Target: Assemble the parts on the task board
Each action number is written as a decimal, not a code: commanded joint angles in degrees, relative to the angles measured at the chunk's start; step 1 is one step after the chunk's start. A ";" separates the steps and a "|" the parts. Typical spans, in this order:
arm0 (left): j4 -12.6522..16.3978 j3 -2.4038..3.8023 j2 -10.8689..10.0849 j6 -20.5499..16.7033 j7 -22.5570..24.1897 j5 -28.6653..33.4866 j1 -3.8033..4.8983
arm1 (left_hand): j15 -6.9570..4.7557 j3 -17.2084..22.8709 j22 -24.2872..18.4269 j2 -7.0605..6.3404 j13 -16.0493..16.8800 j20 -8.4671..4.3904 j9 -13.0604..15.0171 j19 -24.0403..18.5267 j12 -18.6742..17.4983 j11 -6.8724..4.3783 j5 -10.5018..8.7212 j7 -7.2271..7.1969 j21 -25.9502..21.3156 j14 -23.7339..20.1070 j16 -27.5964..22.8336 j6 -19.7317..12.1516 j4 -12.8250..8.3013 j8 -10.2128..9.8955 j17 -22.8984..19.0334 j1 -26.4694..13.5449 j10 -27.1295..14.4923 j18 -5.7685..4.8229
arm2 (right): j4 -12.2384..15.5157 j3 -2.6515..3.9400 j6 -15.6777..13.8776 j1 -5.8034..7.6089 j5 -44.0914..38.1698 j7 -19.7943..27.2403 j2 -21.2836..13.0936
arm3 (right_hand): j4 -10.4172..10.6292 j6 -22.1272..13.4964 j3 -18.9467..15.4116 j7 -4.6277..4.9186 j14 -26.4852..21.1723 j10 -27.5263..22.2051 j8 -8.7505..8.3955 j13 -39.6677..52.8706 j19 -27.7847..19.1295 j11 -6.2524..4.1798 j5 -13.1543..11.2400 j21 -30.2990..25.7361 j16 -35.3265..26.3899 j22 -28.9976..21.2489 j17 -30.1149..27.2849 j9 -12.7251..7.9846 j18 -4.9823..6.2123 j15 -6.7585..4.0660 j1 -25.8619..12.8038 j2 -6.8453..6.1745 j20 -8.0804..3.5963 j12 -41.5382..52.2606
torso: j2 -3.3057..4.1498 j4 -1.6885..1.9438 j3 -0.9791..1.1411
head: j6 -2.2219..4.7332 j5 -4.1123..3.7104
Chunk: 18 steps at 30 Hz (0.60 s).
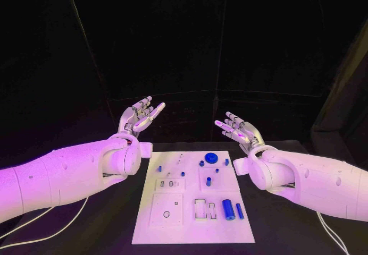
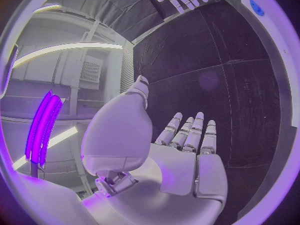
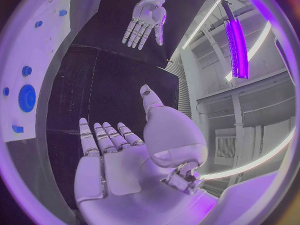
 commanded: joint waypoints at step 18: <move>0.74 -0.19 -3.34 7.82 3.11 0.66 0.17 | 0.03 0.63 5.97 6.52 2.56 1.46 2.45 34.34 7.15 1.77 0.21 5.96 13.07 33.49 9.58 29.37 -2.82 5.69 3.52 4.70 37.40 2.13 | -6.71 -1.00 4.35 2.72 -29.84 -2.87 -0.04 | -9.29 45.49 4.66 5.09 51.43 50.71 7.45 2.19 35.11 -3.05 -2.04 20.05 9.59 8.39 2.34 2.99 7.80 -5.29 14.15 -0.48 -3.20 7.54 | 1.85 -0.02 0.26 | -0.68 0.45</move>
